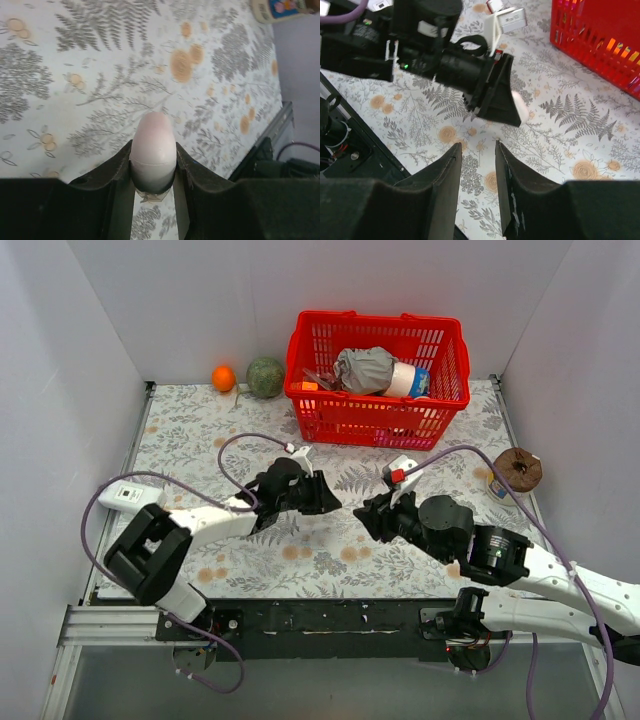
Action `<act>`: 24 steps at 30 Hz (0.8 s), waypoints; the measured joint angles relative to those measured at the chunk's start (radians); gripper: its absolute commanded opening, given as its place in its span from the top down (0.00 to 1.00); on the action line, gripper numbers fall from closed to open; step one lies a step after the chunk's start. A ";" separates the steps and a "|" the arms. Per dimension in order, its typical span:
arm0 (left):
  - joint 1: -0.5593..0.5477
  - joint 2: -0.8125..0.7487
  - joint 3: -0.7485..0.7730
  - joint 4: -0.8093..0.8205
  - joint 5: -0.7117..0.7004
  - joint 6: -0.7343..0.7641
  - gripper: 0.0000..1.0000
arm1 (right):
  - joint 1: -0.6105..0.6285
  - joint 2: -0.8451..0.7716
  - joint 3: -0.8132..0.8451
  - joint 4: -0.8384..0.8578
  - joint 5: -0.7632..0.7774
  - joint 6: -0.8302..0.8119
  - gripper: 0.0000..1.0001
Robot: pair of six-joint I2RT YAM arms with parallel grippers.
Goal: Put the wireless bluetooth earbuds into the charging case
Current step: Place the charging case at the center of the board.
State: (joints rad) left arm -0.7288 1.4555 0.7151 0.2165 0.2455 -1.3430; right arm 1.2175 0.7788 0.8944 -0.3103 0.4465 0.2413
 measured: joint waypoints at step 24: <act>0.144 0.323 0.159 -0.058 -0.042 -0.009 0.39 | 0.000 -0.064 -0.132 0.011 -0.080 0.104 0.62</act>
State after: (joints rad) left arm -0.5850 1.7790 0.8745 0.1581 0.2035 -1.3518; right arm 1.2175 0.7143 0.7620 -0.2989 0.3664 0.3454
